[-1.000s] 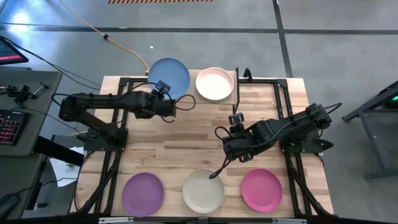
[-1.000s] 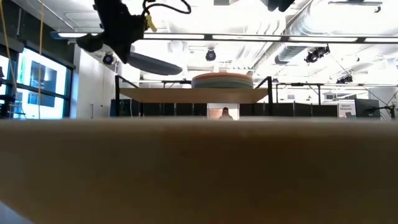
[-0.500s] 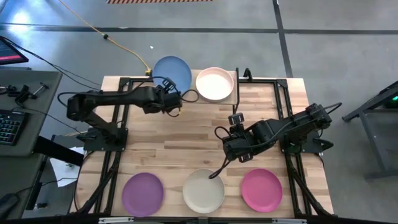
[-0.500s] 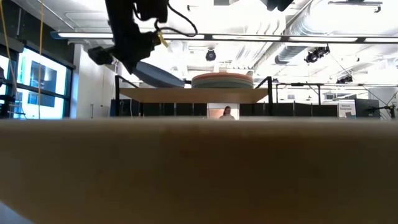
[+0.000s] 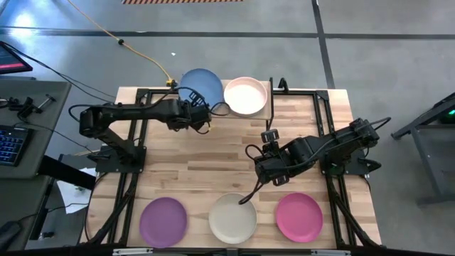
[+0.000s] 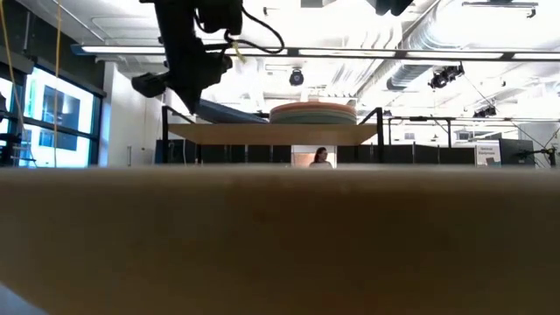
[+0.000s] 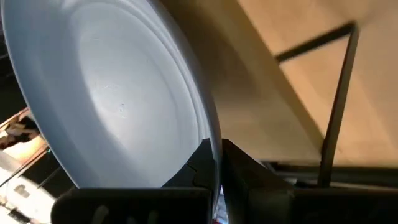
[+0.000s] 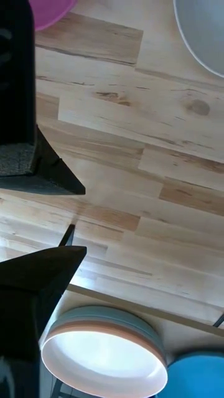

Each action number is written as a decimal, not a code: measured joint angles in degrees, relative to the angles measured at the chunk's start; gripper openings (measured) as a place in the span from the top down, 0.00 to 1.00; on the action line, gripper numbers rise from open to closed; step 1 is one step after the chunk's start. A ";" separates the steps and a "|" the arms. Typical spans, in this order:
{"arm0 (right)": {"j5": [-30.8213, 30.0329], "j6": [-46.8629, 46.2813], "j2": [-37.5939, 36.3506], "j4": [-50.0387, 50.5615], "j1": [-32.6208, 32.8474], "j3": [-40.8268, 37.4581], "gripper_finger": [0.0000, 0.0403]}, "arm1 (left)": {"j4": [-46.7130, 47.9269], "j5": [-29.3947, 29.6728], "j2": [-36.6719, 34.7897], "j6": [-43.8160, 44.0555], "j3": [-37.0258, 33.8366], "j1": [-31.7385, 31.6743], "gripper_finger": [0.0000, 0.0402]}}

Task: Place and stack plates onto a shelf
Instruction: Put the blue plate onto the shelf, then adjust the right stack on the shelf

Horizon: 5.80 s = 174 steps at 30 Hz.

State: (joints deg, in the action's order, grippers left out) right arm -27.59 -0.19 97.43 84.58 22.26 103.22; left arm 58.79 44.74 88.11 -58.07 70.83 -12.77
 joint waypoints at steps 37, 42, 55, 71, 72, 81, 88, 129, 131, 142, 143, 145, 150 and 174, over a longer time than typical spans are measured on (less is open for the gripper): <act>1.20 -0.04 0.00 -0.81 0.00 0.00 0.69 | 1.45 -16.00 2.98 10.06 8.00 -2.54 1.00; 1.22 -0.06 0.00 -0.82 0.00 -0.02 0.69 | 1.02 -16.25 4.86 10.37 8.07 -2.61 1.00; 1.22 -0.89 0.00 -0.81 0.00 -0.02 0.69 | -0.49 -15.44 4.88 13.95 8.05 -2.65 0.94; 1.23 -1.35 0.00 -0.81 0.00 -0.02 0.69 | -1.89 -7.37 4.72 13.47 8.02 -2.50 0.77; 1.25 -1.33 0.00 -0.80 0.00 -0.02 0.69 | -1.71 -6.80 4.39 13.45 7.98 -2.52 0.77; 1.22 -1.09 0.00 -0.81 0.00 -0.02 0.69 | -1.67 -7.36 0.12 15.00 7.98 -2.43 0.77; -2.19 0.29 0.00 -2.55 -1.52 -0.02 0.69 | -1.08 -8.40 -1.42 17.88 7.98 -2.43 0.77; 14.99 7.98 5.83 -28.47 -41.01 -0.04 0.69 | 14.87 -21.69 -15.34 61.13 2.75 22.21 0.77; 15.90 7.97 6.74 -28.95 -40.56 -0.04 0.69 | 15.13 -21.59 -15.45 61.91 2.11 22.26 0.77; 11.65 8.05 10.39 -28.17 -39.28 -0.04 0.69 | 15.03 -21.52 -15.45 62.41 1.95 22.24 0.77; 10.13 8.01 10.21 -28.27 -39.13 -0.04 0.69 | 15.03 -21.52 -15.45 62.41 1.95 22.24 0.77; 7.96 8.00 9.49 -28.19 -39.00 -0.04 0.69 | 15.03 -21.51 -15.45 62.41 1.95 22.24 0.77; 10.25 6.70 6.90 -29.40 -39.09 -0.02 0.69 | 14.96 -21.41 -15.45 62.41 1.95 22.24 0.77; 13.46 3.63 9.62 -26.60 -38.74 0.00 0.69 | 14.85 -21.43 -15.45 62.47 1.95 22.24 0.77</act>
State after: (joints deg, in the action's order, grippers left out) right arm -14.13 3.44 107.04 57.98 -16.48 103.22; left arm 73.65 23.31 72.66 4.40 72.77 9.47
